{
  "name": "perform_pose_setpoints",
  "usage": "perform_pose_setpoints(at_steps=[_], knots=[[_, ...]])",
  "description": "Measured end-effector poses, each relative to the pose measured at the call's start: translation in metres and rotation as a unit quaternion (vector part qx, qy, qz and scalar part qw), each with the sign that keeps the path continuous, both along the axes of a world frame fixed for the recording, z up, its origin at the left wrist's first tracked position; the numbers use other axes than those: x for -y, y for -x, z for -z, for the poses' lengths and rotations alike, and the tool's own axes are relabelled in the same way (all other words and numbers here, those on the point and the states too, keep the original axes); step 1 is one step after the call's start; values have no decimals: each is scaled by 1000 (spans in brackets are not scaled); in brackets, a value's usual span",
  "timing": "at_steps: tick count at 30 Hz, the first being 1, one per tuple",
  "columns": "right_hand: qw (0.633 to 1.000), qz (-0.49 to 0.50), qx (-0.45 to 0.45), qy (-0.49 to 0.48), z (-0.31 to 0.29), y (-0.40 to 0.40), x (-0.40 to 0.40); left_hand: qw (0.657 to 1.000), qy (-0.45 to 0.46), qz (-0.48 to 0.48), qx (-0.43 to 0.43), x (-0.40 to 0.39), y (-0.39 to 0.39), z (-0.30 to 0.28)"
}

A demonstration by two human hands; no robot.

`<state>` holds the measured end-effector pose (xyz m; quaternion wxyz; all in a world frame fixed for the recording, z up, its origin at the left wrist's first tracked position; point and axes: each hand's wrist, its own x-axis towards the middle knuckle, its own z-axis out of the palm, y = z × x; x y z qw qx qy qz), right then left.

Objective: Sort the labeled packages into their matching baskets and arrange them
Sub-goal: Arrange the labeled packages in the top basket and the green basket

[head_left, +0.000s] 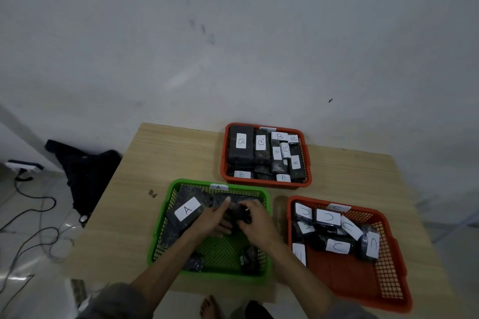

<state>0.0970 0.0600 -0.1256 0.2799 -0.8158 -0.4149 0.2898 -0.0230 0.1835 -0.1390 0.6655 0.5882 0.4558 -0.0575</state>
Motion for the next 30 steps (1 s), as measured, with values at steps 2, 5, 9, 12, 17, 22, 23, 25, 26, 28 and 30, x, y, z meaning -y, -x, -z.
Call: perform_pose_setpoints(at_steps=[2,5,9,12,17,22,23,25,26,28,30], knots=[[1000,-7,1,-10,-5,-1,-4,997,59,-42,19,-2,-8,-3],[1000,-13,10,-18,-9,-4,-7,993,76,-76,40,-6,-17,-6],[998,19,-35,-41,-12,-7,-5,987,89,-98,89,-11,-20,-10],[991,89,-57,-77,-14,-9,-2,982,90,-91,136,-13,-19,-17],[972,140,-174,-68,-20,-16,-8,976,84,-92,179,-21,-14,-15],[944,199,-254,-71,-19,-25,-16,968,103,-127,192,-26,-11,-20],[927,219,-295,-75,-19,-25,-18,964,108,-139,197,-25,-12,-22],[887,248,-378,-96,-19,-23,-20,961,113,-152,203,-23,-16,-24],[878,256,-391,-105,-20,-21,-21,961,111,-152,203,-22,-18,-24],[872,276,-389,-112,-20,-21,-22,964,95,-150,197,-20,-24,-24],[869,299,-378,-106,-21,-23,-23,971,62,-143,181,-19,-30,-22]])
